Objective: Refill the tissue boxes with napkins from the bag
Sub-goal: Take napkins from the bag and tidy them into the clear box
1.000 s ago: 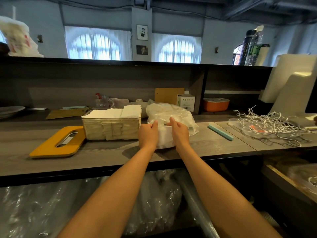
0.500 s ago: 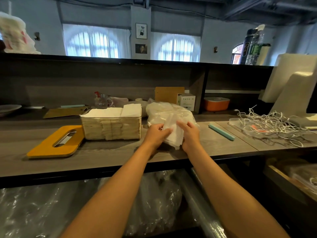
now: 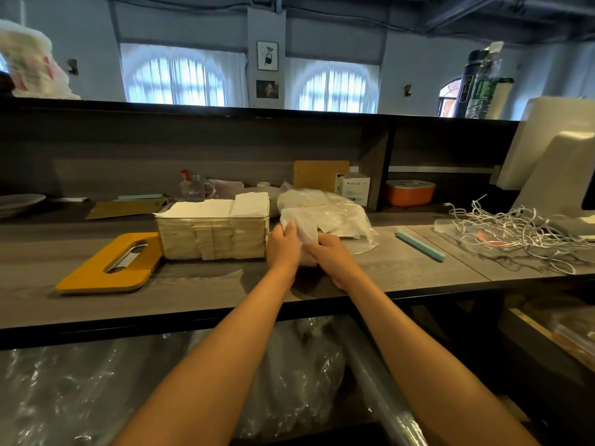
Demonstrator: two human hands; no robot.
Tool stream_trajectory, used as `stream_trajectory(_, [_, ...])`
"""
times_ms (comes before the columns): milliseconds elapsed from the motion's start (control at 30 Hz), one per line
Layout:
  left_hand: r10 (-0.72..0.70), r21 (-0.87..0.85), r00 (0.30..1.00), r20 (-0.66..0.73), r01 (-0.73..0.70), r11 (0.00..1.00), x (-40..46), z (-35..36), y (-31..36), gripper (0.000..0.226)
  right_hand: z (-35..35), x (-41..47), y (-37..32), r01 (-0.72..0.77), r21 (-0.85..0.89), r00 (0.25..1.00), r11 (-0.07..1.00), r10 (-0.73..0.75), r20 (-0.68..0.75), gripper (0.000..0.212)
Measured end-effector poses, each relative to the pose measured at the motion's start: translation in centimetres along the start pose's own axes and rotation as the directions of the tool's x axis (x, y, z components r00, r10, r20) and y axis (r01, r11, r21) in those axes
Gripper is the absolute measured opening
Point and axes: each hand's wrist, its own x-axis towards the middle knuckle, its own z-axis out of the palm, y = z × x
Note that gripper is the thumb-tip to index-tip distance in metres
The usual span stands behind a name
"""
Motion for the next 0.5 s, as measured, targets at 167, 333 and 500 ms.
stream_trajectory(167, [-0.032,-0.230,0.998,0.054,0.044,0.972,-0.2,-0.4,-0.1,0.018,-0.4,-0.6,0.0,0.036,-0.016,0.999,0.999,-0.037,-0.019,0.025])
stream_trajectory(333, [0.046,-0.211,0.995,0.092,-0.026,0.977,-0.4,-0.9,-0.2,0.035,-1.8,-0.8,0.0,0.034,0.211,0.966,0.977,0.022,-0.259,0.035])
stream_trajectory(500, [0.113,0.013,0.980,0.162,-0.116,0.993,-1.1,-0.4,0.1,0.015,-2.3,-0.3,0.6,0.054,0.252,0.937,0.966,0.038,-0.346,0.033])
